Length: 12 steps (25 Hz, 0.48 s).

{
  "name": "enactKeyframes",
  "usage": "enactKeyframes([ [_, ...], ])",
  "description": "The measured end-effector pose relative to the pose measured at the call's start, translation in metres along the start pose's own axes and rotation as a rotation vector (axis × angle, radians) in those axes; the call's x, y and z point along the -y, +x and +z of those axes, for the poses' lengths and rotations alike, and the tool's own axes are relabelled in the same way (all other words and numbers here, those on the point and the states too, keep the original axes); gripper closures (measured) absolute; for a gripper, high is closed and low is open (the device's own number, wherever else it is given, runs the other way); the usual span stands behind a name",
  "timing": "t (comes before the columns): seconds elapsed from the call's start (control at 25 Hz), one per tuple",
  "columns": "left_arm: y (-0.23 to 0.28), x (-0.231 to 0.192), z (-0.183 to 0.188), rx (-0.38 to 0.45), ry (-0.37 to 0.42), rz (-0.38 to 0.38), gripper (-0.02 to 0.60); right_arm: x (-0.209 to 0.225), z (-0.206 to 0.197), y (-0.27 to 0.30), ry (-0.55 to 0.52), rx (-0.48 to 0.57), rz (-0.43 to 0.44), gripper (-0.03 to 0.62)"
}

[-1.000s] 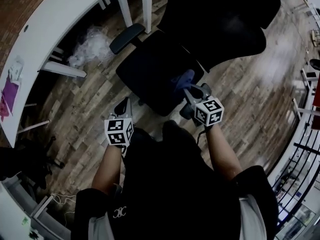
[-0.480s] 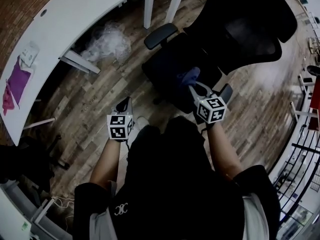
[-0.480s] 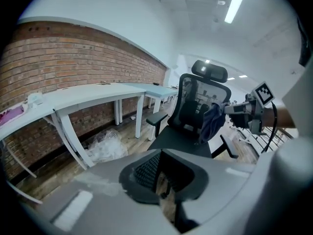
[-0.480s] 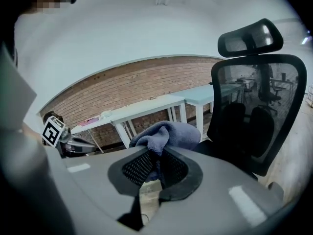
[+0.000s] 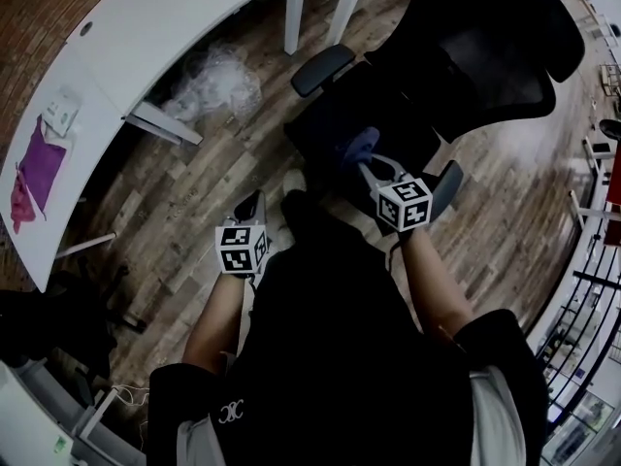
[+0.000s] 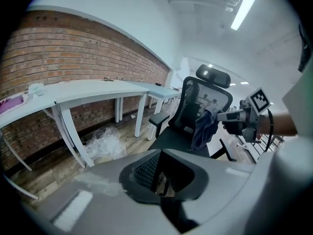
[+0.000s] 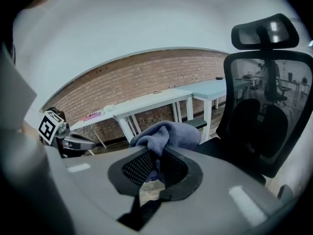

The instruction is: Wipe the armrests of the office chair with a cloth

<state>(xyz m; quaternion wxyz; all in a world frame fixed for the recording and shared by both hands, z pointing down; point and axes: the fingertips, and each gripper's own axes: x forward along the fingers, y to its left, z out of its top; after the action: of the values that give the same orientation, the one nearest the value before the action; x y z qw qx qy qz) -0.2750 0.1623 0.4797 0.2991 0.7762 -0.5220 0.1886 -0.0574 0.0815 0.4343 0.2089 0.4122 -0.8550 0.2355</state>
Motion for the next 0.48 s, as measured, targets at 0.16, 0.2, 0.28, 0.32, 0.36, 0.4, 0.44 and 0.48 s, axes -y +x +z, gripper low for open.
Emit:
enactKeyframes([
  [0.16,0.012,-0.018,0.019,-0.005,0.028,0.014,0.575,-0.002,0.005,0.029,-0.032,-0.027,0.026,0.551],
  [0.2,0.017,-0.022,0.026,-0.005,0.033,0.014,0.575,-0.001,0.006,0.038,-0.040,-0.038,0.029,0.551],
  [0.28,0.031,-0.031,0.045,-0.007,0.047,0.011,0.575,0.006,0.011,0.057,-0.051,-0.059,0.032,0.551],
  [0.32,0.039,-0.035,0.056,-0.009,0.058,0.009,0.575,0.010,0.015,0.067,-0.053,-0.069,0.033,0.551],
  [0.36,0.048,-0.039,0.066,-0.011,0.070,0.006,0.575,0.015,0.018,0.077,-0.051,-0.079,0.034,0.551],
  [0.4,0.055,-0.043,0.076,-0.015,0.078,0.005,0.575,0.022,0.020,0.086,-0.045,-0.090,0.034,0.551],
  [0.44,0.063,-0.046,0.086,-0.018,0.079,0.004,0.575,0.029,0.021,0.095,-0.035,-0.101,0.031,0.551],
  [0.48,0.069,-0.050,0.095,-0.020,0.075,0.003,0.575,0.037,0.023,0.105,-0.024,-0.112,0.026,0.551],
])
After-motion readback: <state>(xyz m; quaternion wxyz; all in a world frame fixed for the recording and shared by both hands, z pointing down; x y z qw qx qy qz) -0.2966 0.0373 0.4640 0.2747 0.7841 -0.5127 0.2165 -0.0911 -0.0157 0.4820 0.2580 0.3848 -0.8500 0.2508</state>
